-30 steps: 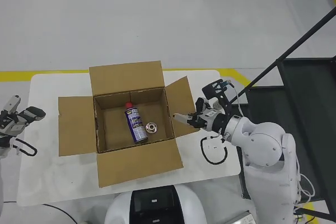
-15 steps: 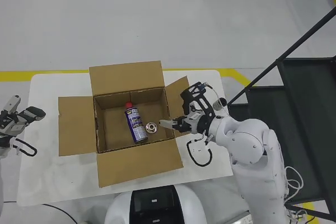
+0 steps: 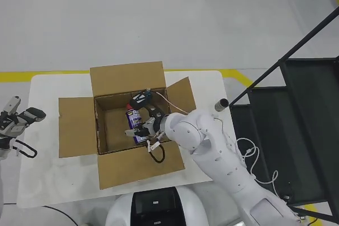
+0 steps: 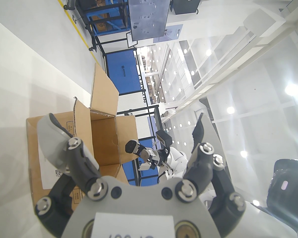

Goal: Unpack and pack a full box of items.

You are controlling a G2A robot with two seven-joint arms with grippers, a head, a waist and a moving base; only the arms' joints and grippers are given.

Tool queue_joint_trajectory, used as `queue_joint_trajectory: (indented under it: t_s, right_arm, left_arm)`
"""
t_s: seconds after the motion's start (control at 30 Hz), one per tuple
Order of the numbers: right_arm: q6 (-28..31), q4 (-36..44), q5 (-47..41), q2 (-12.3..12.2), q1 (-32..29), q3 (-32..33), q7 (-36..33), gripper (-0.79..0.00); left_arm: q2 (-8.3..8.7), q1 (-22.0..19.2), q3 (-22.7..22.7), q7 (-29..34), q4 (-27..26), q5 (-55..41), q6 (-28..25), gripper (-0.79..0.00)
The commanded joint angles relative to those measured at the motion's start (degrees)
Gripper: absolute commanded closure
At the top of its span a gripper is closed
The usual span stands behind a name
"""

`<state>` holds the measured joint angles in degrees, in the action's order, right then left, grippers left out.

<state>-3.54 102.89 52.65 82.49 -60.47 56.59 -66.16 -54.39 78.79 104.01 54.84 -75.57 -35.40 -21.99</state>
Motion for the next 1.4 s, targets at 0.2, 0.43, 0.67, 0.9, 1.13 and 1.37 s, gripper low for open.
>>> queue_joint_trajectory:
  t_s: [0.2, 0.43, 0.67, 0.9, 1.13, 1.37]
  right_arm:
    - [0.0, 0.0, 0.0, 0.0, 0.0, 0.0, 0.0, -0.785]
    - [0.0, 0.0, 0.0, 0.0, 0.0, 0.0, 0.0, -0.785]
    - [0.0, 0.0, 0.0, 0.0, 0.0, 0.0, 0.0, -0.785]
    - [-3.1, -9.5, -6.1, 1.6, 4.1, -4.1, 4.6, -0.785]
    - [-11.9, -24.7, -6.9, 5.6, 13.4, -14.2, 8.0, -0.785]
    - [-14.4, -35.9, -6.8, 9.1, 19.3, -20.3, 10.3, -0.785]
  left_arm:
    - [0.0, 0.0, 0.0, 0.0, 0.0, 0.0, 0.0, -0.785]
    - [0.0, 0.0, 0.0, 0.0, 0.0, 0.0, 0.0, -0.785]
    - [0.0, 0.0, 0.0, 0.0, 0.0, 0.0, 0.0, -0.785]
    - [0.0, 0.0, 0.0, 0.0, 0.0, 0.0, 0.0, -0.785]
    - [0.0, 0.0, 0.0, 0.0, 0.0, 0.0, 0.0, -0.785]
    - [0.0, 0.0, 0.0, 0.0, 0.0, 0.0, 0.0, -0.785]
